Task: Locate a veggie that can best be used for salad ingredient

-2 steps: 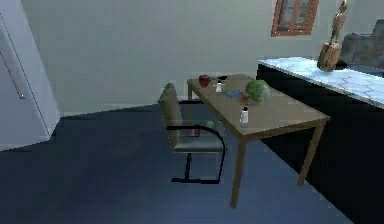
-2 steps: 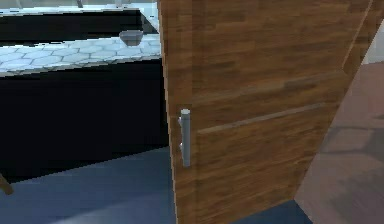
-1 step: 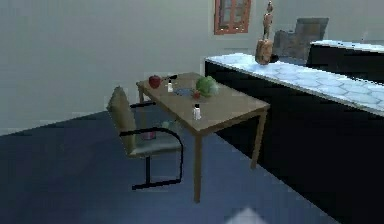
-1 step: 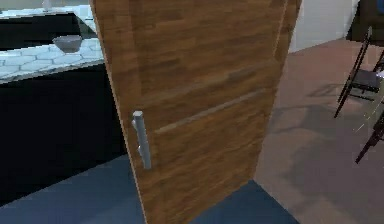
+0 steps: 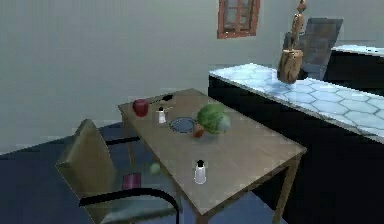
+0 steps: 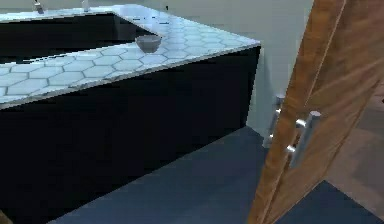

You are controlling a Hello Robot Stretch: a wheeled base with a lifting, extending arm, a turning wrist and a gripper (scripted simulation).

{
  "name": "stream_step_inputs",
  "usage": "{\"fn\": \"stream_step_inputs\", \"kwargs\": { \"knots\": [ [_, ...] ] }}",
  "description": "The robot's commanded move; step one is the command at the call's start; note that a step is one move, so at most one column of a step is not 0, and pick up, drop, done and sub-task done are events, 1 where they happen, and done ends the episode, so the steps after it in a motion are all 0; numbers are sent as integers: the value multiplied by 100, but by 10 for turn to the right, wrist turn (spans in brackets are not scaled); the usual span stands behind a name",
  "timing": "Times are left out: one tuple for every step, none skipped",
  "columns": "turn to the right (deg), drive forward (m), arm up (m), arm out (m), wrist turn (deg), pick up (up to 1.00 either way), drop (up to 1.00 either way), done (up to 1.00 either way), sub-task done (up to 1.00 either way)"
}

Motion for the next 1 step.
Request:
{"fn": "stream_step_inputs", "kwargs": {
  "knots": [
    [0,0,0,0,0,0,0,100,0]
  ]
}}
